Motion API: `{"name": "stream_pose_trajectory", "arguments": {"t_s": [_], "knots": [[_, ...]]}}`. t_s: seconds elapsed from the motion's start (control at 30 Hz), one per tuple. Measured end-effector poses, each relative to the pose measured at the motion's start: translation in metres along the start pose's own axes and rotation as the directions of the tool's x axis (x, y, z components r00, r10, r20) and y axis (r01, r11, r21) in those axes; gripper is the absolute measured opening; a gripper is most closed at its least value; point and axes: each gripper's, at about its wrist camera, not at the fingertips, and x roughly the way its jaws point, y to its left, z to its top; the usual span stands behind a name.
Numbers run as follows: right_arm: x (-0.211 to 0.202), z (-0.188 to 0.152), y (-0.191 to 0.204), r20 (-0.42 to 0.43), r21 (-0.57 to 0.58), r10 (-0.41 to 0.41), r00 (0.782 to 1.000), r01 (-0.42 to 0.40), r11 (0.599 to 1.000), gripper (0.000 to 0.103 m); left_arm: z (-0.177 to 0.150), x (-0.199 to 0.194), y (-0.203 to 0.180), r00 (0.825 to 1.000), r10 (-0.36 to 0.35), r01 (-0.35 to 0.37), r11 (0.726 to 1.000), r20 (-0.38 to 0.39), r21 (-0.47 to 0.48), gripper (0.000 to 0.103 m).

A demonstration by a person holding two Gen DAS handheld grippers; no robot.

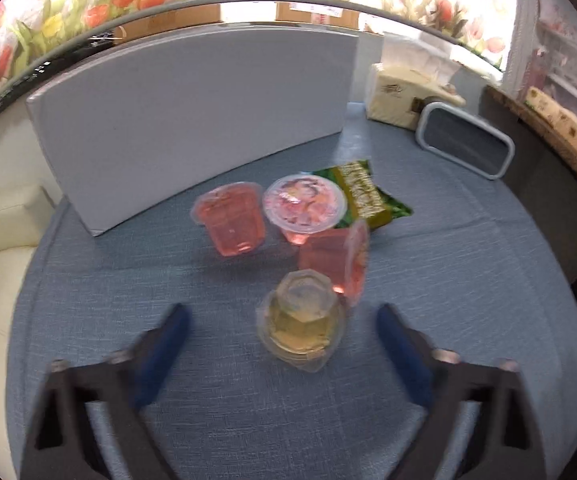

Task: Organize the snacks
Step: 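Grasp the yellow jelly cup with the left tool while the right holds the garlic bag, then drop jelly cup in box with left tool while right drops garlic bag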

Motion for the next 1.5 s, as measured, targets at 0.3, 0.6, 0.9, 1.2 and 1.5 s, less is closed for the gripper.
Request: {"name": "stream_pose_trajectory", "arguments": {"t_s": [0.3, 0.6, 0.9, 1.2, 1.5], "knots": [[0.001, 0.001, -0.001, 0.0, 0.004, 0.012, 1.0, -0.012, 1.0, 0.058, 0.002, 0.0, 0.004, 0.999, -0.028, 0.028, 1.0, -0.018, 0.004, 0.045], [0.011, 0.018, 0.002, -0.013, -0.017, 0.025, 1.0, -0.025, 1.0, 0.058, 0.007, -0.057, 0.026, 0.995, -0.081, 0.082, 0.997, 0.059, -0.016, 0.045], [0.04, 0.105, 0.025, 0.022, -0.091, 0.061, 0.998, -0.059, 0.994, 0.058, 0.059, -0.133, 0.059, 0.977, -0.11, 0.118, 0.993, 0.184, -0.03, 0.042], [0.072, 0.218, 0.038, 0.155, -0.133, 0.08, 0.985, -0.059, 0.989, 0.058, 0.108, -0.161, 0.078, 0.953, -0.094, 0.101, 0.995, 0.287, -0.01, 0.042], [0.153, 0.313, 0.048, 0.086, -0.11, 0.101, 0.991, -0.091, 0.99, 0.058, 0.163, -0.111, 0.119, 0.956, -0.081, 0.107, 0.991, 0.282, -0.078, 0.042]]}}
